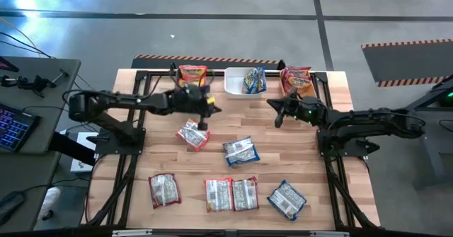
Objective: Sort Maruchan noodles
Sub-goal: Put the top blue noodle pack into the white bin
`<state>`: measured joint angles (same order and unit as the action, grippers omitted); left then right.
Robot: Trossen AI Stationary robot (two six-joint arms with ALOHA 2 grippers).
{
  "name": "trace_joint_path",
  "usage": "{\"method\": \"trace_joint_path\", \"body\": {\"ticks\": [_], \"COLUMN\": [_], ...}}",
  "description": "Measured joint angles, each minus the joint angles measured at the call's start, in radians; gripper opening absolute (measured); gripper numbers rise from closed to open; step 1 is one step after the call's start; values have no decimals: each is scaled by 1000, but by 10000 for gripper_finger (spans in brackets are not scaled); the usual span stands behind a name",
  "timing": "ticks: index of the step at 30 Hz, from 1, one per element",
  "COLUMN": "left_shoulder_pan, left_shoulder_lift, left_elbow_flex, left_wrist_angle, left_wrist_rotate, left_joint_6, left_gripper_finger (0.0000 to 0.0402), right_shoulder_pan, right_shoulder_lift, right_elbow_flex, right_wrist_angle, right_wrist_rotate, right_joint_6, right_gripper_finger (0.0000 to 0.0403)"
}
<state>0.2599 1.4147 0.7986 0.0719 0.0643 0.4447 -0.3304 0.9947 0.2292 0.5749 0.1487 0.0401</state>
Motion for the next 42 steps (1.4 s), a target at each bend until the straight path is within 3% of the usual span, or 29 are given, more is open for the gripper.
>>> {"method": "trace_joint_path", "body": {"ticks": [11, 19, 24, 29, 33, 37, 42], "left_shoulder_pan": [-371, -656, -761, -770, -760, -726, -641], "left_shoulder_lift": [-38, -30, 21, 151, 289, 381, 443], "left_elbow_flex": [0, 0, 0, 0, -1, 5, 72], "left_wrist_angle": [-297, -318, -310, -225, -2, 174, 183], "left_wrist_rotate": [-393, -604, -734, -744, -748, -737, -576], "left_joint_6": [-226, -463, -636, -724, -615, -575, -781], "left_gripper_finger": [3, 3, 3, 3, 14, 50, 106], "right_shoulder_pan": [151, 342, 463, 552, 567, 555, 529], "right_shoulder_lift": [0, 0, 13, 94, 165, 218, 244], "right_elbow_flex": [-3, -3, -2, -2, -2, -2, -2], "right_wrist_angle": [-36, -94, -99, -22, 53, 110, 130], "right_wrist_rotate": [62, 211, 275, 310, 358, 373, 359], "right_joint_6": [-99, -73, -37, -48, -85, -109, -127], "right_gripper_finger": [0, 0, 0, 0, 0, 0, 0]}}
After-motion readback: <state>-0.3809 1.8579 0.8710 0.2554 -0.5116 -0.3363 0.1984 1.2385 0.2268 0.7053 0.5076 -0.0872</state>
